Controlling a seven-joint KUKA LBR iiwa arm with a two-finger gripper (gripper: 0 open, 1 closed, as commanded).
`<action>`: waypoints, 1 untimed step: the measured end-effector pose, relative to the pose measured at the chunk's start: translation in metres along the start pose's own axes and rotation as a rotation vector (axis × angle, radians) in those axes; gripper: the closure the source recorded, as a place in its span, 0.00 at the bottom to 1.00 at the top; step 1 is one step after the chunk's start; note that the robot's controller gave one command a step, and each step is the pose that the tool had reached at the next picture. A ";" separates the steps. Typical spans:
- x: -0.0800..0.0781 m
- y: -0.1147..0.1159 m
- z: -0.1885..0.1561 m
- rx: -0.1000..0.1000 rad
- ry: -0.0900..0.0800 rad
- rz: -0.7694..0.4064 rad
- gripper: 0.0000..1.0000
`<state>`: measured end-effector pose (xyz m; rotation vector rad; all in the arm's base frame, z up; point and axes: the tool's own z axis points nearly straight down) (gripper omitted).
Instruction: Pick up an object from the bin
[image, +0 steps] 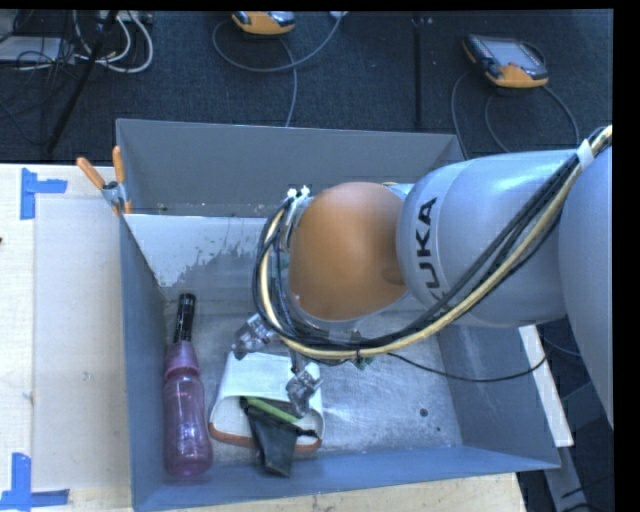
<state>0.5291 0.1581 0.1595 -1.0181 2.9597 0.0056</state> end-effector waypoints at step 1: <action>0.007 0.044 0.054 0.001 0.010 -0.014 0.00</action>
Offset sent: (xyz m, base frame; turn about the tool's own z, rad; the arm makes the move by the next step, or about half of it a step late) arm -0.0378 0.0341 -0.0812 -0.0378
